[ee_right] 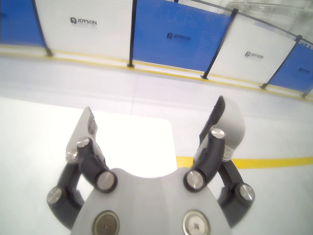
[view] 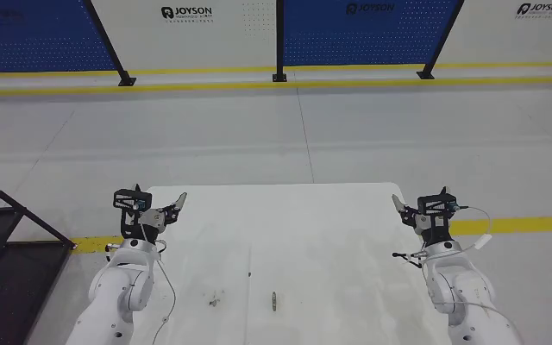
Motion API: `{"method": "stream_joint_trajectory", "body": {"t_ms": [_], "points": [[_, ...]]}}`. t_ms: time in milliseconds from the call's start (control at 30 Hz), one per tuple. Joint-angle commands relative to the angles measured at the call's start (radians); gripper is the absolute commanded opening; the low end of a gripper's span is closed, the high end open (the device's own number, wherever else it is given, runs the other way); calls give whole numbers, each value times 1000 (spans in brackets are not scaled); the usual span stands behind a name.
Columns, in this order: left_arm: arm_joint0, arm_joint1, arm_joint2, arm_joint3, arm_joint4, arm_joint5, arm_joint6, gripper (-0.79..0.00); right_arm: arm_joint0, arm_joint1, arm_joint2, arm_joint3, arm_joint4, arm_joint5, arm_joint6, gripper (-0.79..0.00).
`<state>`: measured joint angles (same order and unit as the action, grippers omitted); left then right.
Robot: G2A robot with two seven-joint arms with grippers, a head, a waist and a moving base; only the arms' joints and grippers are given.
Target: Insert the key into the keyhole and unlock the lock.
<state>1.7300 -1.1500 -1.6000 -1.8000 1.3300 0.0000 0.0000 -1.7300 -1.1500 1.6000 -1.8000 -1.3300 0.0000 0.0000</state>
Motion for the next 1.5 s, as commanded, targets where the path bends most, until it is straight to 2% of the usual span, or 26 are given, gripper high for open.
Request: {"method": "stream_joint_trajectory", "body": {"t_ms": [0,133,200,300,400,567,667,767,833,900,1033,1167,1333,1467], "points": [[0,0,0,0,0,0,0,-1,0,0,0,0,0,0,0,-1],[0,0,0,0,0,0,0,0,0,0,0,0,0,0,0,0],[-3,0,2,-2,-43,-52,-17,0,0,0,0,0,0,0,0,0],[20,3,-38,-23,-96,-104,-31,0,0,0,0,0,0,0,0,0],[106,8,-87,-73,-92,-163,-20,0,0,0,0,0,0,0,0,0],[296,19,-197,-179,-65,-301,-34,0,0,0,0,0,0,0,0,0],[400,21,-229,-234,-66,-371,-54,0,0,0,0,0,0,0,0,0],[480,22,-254,-274,-62,-419,-115,0,0,0,0,0,0,0,0,0],[526,23,-243,-297,-82,-467,-173,0,0,0,0,0,0,0,0,0],[546,22,-236,-321,-110,-459,-252,0,0,0,0,0,0,0,0,0],[547,21,-183,-355,-153,-445,-410,0,0,0,0,0,0,0,0,0],[510,18,-94,-333,-184,-368,-570,0,0,0,0,0,0,0,0,0],[409,12,5,-279,-253,-248,-748,0,0,0,0,0,0,0,0,0],[326,5,83,-218,-267,-160,-819,0,0,0,0,0,0,0,0,0]]}}
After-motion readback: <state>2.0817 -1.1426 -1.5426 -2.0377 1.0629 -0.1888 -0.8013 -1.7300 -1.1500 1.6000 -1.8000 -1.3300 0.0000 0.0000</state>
